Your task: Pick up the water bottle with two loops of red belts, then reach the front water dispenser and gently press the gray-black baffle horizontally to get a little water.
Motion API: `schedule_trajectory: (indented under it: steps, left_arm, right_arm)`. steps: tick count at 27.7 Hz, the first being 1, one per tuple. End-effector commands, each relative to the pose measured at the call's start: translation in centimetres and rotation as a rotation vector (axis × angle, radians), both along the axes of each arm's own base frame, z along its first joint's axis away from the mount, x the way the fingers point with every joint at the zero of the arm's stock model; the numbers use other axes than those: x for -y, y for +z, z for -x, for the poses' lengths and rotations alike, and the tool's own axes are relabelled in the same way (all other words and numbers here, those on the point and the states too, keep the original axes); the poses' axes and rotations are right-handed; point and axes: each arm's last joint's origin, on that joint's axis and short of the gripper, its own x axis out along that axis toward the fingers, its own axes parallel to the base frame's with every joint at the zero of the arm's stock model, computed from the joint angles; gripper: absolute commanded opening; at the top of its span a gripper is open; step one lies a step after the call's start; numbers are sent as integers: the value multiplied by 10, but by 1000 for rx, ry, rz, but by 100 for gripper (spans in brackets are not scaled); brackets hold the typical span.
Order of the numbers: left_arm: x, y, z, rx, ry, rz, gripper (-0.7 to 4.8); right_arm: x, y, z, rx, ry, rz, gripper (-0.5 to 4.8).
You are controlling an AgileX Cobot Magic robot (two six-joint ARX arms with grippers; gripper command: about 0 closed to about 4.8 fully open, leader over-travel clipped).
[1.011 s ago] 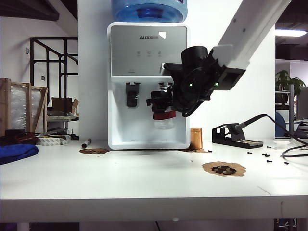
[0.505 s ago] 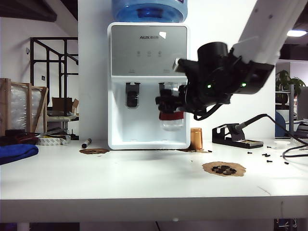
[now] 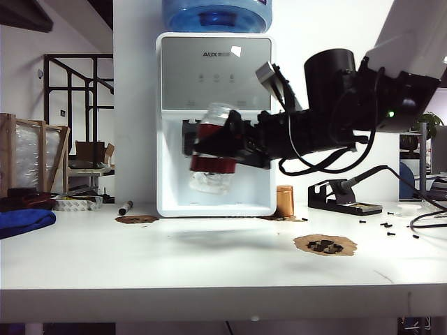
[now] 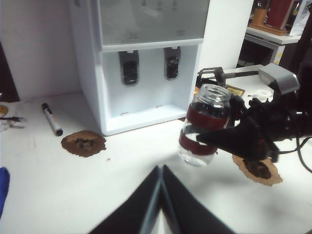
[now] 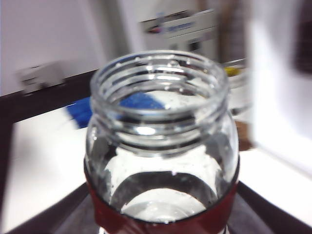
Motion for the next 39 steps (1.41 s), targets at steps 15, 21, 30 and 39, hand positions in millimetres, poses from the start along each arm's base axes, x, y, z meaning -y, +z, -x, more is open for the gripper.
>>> schedule_trajectory:
  steps: [15,21,30,39]
  left_arm:
    - [-28,8,45,56,195,-21,-5]
    - [-33,2,50,16,253,-91,-5]
    - [-29,-1,51,-24,93,-72,-5]
    - [-26,-2,53,-33,-3,-51,-4]
  right_arm:
    - [-73,8,44,113,-199,199,-2]
    - [-73,6,49,58,-186,107,-2]
    - [-75,-8,57,41,-113,113,-2]
    - [-80,-32,56,22,-112,127,-2]
